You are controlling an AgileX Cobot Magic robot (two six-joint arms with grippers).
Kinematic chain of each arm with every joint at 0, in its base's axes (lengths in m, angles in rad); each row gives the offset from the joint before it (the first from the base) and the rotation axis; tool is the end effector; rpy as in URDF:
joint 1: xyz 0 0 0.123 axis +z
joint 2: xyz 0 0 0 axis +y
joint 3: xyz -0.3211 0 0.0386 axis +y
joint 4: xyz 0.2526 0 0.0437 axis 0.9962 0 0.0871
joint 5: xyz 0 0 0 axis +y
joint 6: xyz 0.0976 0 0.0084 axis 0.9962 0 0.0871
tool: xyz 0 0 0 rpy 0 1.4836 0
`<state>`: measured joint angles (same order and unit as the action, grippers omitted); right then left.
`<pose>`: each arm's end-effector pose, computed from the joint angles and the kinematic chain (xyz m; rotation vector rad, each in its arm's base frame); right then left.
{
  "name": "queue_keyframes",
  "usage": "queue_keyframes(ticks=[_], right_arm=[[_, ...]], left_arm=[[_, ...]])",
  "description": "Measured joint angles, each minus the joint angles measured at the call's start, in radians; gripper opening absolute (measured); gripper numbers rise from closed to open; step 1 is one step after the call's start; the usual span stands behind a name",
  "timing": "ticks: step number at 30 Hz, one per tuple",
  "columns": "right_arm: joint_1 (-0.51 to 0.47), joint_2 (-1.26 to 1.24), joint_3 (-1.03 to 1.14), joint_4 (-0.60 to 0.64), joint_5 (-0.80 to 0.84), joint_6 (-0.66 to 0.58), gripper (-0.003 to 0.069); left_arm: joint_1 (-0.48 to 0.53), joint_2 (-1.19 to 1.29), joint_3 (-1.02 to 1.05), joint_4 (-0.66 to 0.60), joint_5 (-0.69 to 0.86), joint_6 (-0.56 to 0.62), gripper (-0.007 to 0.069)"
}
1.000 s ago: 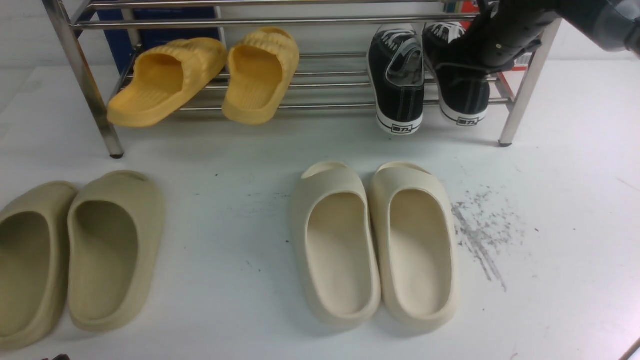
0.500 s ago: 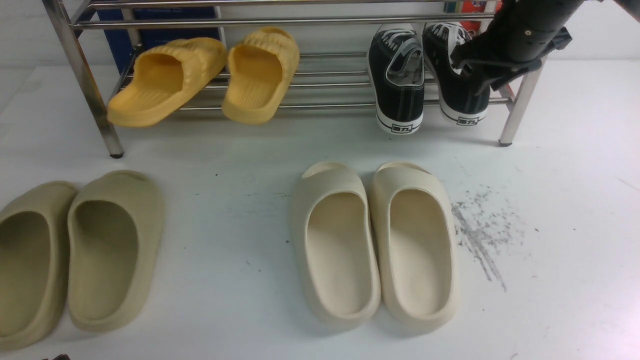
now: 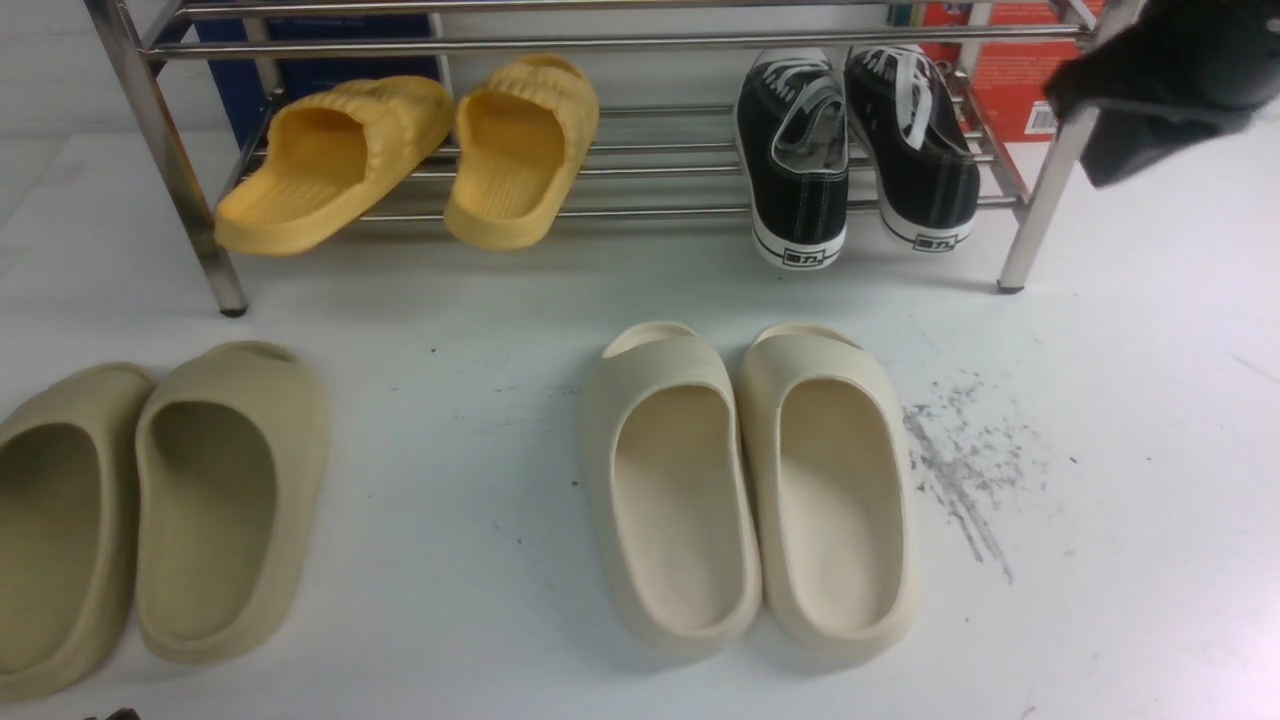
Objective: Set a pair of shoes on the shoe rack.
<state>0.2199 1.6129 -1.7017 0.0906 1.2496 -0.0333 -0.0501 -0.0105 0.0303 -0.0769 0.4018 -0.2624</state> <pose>0.3362 0.0838 0.4223 -0.3256 2.6292 0.1857 0.0242 -0.0042 0.1648 -0.2498 1.8980 -0.2879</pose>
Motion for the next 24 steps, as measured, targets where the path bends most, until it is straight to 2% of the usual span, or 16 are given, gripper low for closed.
queue_keyframes(ticks=[4, 10, 24], right_arm=[[0.0, -0.188, 0.198, -0.017, -0.013, 0.05, 0.0018], [0.0, -0.388, 0.364, -0.007, 0.003, 0.094, 0.002], [0.0, -0.523, 0.382, 0.013, 0.008, 0.103, 0.0029]], left_arm=[[0.0, 0.0, 0.0, 0.0, 0.0, 0.0, 0.0159], [0.0, 0.0, 0.0, 0.0, 0.0, 0.0, 0.0159], [0.0, 0.0, 0.0, 0.0, 0.0, 0.0, 0.0159]])
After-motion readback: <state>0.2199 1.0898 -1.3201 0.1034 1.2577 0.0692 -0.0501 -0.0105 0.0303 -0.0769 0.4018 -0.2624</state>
